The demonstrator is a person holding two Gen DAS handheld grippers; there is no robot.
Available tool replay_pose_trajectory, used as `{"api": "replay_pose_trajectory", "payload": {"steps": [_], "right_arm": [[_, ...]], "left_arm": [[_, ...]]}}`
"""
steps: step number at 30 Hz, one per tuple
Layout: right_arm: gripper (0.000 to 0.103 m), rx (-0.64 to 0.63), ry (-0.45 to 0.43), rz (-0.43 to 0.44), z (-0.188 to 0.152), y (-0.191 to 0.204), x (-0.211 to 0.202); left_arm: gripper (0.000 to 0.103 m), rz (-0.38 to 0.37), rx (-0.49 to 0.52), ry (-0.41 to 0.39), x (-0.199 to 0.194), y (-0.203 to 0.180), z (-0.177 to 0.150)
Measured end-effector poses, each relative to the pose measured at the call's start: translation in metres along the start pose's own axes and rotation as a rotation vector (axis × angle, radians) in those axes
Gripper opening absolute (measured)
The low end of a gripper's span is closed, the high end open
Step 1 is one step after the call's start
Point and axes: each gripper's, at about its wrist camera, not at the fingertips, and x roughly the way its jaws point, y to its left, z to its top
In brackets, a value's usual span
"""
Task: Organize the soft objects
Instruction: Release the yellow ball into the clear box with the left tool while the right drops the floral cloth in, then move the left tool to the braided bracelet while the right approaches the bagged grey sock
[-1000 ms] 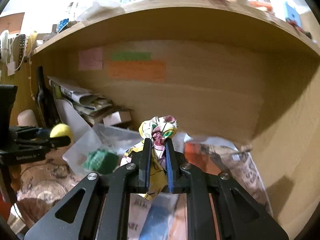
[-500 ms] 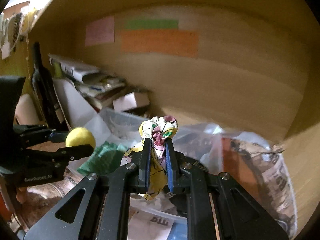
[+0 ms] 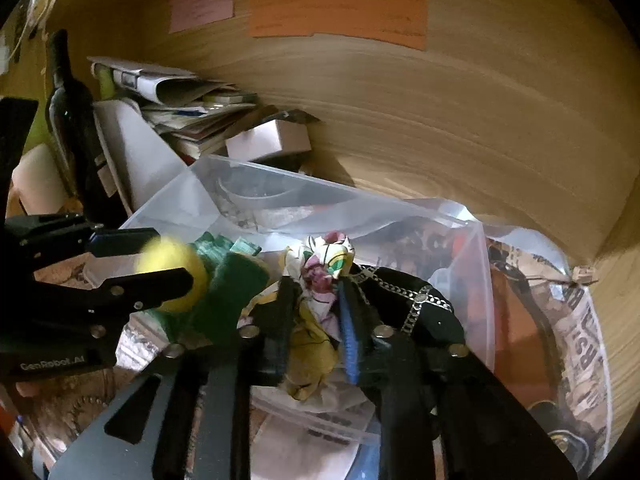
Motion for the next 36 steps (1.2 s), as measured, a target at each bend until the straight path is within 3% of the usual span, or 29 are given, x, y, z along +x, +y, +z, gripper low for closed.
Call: {"api": "replay_pose_trajectory", "payload": {"steps": [2,7,9,17,27,36], "right_arm": [[0.043,-0.014,-0.014,-0.019,0.000,0.002,-0.004],[0.055,-0.024,-0.061,-0.037,0.005,0.006,-0.017],[0.065,-0.019,-0.090,-0.044,0.007,0.005,-0.028],[0.084,0.007,-0.203,-0.038,0.010,0.006,-0.073],[0.085,-0.003,-0.247,-0.016,-0.011,0.017,-0.110],[0.085,0.043,-0.138,0.043,-0.046,0.024,-0.095]], "left_arm": [[0.065,0.009,0.005,-0.015,-0.005,-0.002,0.000],[0.073,0.009,-0.003,-0.054,-0.025,-0.004,0.001],[0.074,0.008,-0.005,-0.073,-0.034,-0.004,0.002],[0.085,0.006,-0.024,-0.158,-0.077,-0.003,0.000],[0.088,0.021,-0.057,-0.197,-0.114,0.005,-0.024],[0.088,0.037,-0.031,-0.060,-0.093,0.002,-0.066]]}}
